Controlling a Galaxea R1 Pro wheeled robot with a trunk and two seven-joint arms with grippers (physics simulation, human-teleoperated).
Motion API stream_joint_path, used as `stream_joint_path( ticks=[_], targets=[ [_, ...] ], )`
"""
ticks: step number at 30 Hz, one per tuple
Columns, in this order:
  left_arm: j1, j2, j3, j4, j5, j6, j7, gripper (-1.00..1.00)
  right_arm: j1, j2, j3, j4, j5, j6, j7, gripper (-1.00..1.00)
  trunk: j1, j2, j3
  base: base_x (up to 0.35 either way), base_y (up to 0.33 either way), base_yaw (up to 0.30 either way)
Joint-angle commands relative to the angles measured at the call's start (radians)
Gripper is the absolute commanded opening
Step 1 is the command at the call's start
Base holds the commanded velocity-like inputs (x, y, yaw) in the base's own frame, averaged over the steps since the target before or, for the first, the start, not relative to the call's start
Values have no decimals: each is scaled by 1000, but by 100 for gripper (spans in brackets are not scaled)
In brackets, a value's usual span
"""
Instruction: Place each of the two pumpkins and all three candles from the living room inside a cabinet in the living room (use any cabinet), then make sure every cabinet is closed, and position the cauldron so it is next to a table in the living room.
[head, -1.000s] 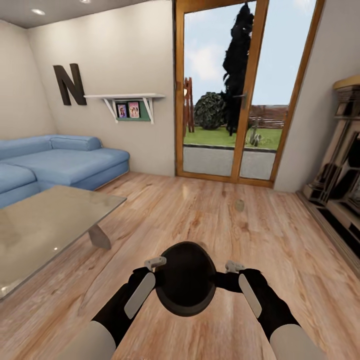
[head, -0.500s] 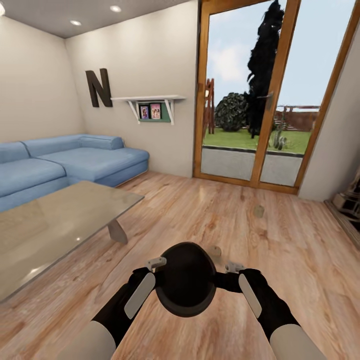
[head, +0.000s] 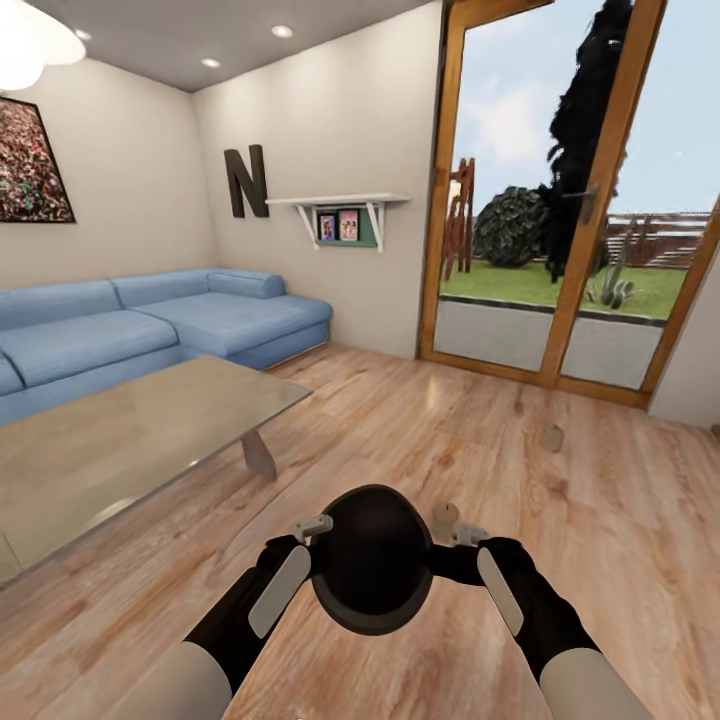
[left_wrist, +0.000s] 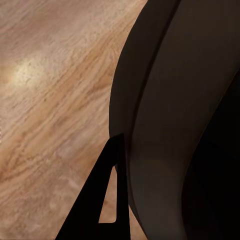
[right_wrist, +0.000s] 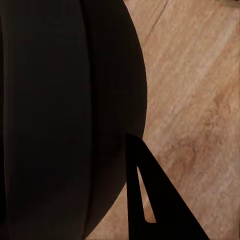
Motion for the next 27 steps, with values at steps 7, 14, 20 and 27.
stream_joint_path(
  ticks=[7, 14, 20, 27],
  targets=[
    [-1, 1, -11, -32, 33, -10, 8, -100, 0, -1, 8, 0, -23, 15, 8, -100, 0, -1, 3, -52, -227, 265],
    [-1, 1, -11, -32, 32, -10, 9, -100, 0, -1, 8, 0, -23, 15, 9, -100, 0, -1, 6, -142, -227, 265],
    [-1, 1, -11, -32, 32, -10, 9, -100, 0, -1, 8, 0, -23, 15, 9, -100, 0, -1, 9, -166, -227, 265],
    [-2, 1, -11, -32, 33, -10, 9, -100, 0, -1, 8, 0, -23, 15, 10, -100, 0, -1, 13, -168, -227, 265]
  ],
)
